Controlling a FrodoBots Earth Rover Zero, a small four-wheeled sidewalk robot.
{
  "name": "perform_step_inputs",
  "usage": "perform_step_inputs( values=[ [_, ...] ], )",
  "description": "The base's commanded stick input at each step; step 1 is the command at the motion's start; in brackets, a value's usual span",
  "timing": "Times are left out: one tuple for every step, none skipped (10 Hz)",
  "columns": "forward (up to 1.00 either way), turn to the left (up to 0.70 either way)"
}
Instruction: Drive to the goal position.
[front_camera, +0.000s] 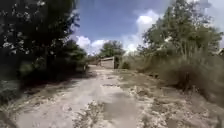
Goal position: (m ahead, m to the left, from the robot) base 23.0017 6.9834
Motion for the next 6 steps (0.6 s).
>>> perform_step_inputs(
  values=[
    [0.85,0.0],
    [0.85,0.0],
    [0.85,0.0],
    [0.85,0.0],
    [0.85,0.0],
    [0.85,0.0]
  ],
)
